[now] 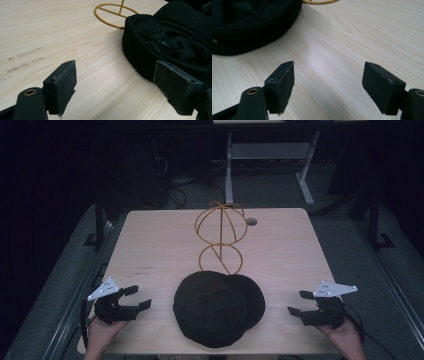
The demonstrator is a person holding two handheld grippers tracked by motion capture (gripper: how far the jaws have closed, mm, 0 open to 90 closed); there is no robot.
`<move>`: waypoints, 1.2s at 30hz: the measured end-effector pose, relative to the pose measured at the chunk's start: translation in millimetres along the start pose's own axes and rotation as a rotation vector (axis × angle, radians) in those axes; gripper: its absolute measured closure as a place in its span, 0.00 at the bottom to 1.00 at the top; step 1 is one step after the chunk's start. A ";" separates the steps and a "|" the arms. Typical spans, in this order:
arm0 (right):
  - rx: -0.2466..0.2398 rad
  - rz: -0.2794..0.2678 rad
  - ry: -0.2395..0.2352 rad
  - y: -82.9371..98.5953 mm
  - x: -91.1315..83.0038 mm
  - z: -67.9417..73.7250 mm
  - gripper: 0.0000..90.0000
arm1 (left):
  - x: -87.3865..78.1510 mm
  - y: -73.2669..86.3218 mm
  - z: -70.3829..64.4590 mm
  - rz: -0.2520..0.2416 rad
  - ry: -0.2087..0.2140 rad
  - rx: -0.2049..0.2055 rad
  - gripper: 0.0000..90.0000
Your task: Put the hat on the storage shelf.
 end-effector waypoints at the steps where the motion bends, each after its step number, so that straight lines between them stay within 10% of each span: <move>1: 0.000 0.000 0.000 0.0 0.0 0.0 0.28 | 0.4 0.0 -0.1 0.000 0.001 0.001 0.20; 36: -0.188 0.080 -0.205 -86.6 32.8 76.4 0.23 | -3.6 1.6 7.3 -0.003 -0.025 -0.015 0.20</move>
Point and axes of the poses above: each handheld gripper's, and its own axes: x roughly forward along the jaws, y roughly out of its underside, z roughly to its left, the point moved 1 cm from there along x, roughly forward along the jaws, and after that the axes turned 3 degrees about -z, right-handed, at the moved point
